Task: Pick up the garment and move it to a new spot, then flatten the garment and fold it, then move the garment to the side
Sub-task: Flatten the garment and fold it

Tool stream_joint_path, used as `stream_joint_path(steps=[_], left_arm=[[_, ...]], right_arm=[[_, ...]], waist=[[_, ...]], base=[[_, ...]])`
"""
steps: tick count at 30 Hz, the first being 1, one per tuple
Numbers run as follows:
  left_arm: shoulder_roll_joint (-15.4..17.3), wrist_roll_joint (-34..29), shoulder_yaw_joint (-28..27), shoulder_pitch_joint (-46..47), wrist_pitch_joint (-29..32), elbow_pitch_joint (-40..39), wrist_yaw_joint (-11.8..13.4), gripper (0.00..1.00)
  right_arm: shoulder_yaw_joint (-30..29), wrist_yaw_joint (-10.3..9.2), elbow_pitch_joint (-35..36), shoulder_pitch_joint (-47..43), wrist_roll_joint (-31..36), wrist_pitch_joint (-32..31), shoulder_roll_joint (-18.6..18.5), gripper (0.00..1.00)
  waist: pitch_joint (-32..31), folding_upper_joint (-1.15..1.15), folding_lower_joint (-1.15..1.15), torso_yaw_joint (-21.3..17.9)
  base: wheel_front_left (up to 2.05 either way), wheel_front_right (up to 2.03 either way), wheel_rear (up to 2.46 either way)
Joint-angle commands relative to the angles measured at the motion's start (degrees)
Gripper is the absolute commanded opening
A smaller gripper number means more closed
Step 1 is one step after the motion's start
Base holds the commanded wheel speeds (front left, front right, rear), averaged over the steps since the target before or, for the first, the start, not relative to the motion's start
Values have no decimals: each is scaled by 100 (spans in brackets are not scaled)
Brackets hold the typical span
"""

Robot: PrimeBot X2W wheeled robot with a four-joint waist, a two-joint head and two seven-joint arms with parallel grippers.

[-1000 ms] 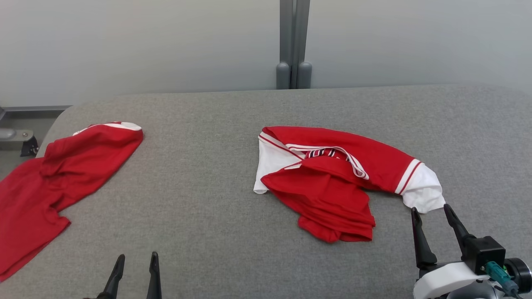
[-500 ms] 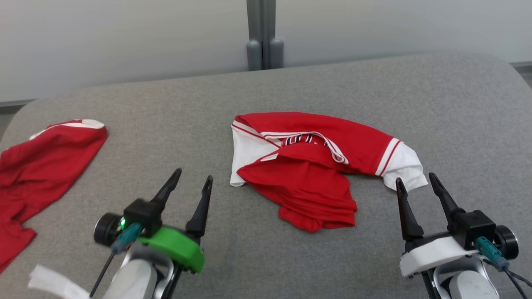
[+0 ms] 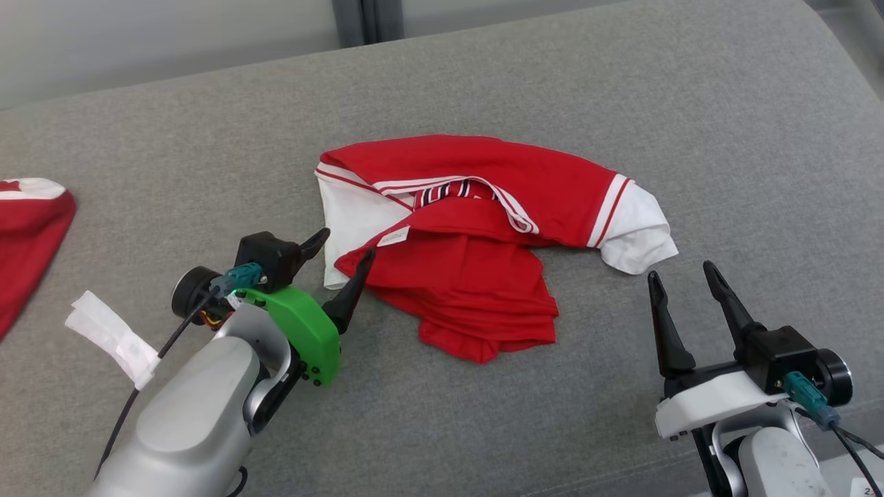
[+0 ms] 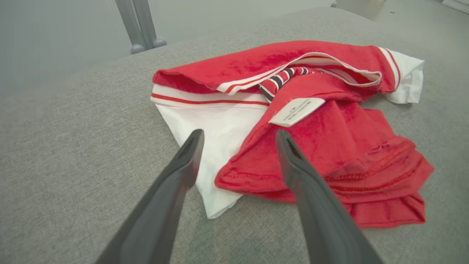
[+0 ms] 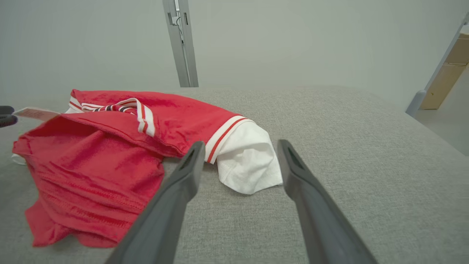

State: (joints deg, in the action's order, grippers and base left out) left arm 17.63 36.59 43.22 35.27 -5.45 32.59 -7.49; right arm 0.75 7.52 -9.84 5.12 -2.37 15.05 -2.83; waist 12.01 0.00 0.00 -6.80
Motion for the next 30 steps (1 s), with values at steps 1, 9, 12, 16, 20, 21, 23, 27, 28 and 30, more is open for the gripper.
stream_joint_path(steps=[1,9,12,16,20,21,23,27,28,30], left_arm=[[84,176,138,146,-73,86,3,100],[242,725,805,427,-348,551,3,97],[265,881,1005,530,-447,680,2,90],[278,1120,1223,617,-540,823,2,42],[293,1303,1462,661,-635,920,2,16],[296,1347,1519,666,-642,936,2,10],[303,1463,1608,680,-690,958,2,0],[371,1675,1612,766,-816,904,2,0],[420,1704,1591,812,-846,892,2,0],[524,1711,1500,932,-893,933,2,0]], right_arm=[[2,-6,16,87,-19,20,-11,100],[70,-6,-6,167,-98,19,-11,100],[96,-6,-11,198,-100,20,-11,100],[102,-6,-31,201,-96,20,-11,100],[75,-6,-39,174,-100,20,-11,100],[69,-6,-42,161,-101,20,-11,100],[52,-6,-56,130,-108,20,-11,100],[24,-6,-81,78,-128,20,-11,100],[17,-6,-87,61,-134,20,-11,100],[17,-6,-100,24,-140,20,-11,100]], waist=[[149,0,0,-150],[232,0,0,-208],[264,0,0,-220],[272,0,0,-250],[259,0,0,-257],[247,0,0,-255],[215,0,0,-250],[115,0,0,-219],[85,0,0,-206],[25,0,0,-188]], base=[[0,0,0],[0,0,0],[0,0,0],[0,0,0],[0,0,0],[0,0,0],[0,0,0],[0,0,0],[0,0,0],[0,0,0]])
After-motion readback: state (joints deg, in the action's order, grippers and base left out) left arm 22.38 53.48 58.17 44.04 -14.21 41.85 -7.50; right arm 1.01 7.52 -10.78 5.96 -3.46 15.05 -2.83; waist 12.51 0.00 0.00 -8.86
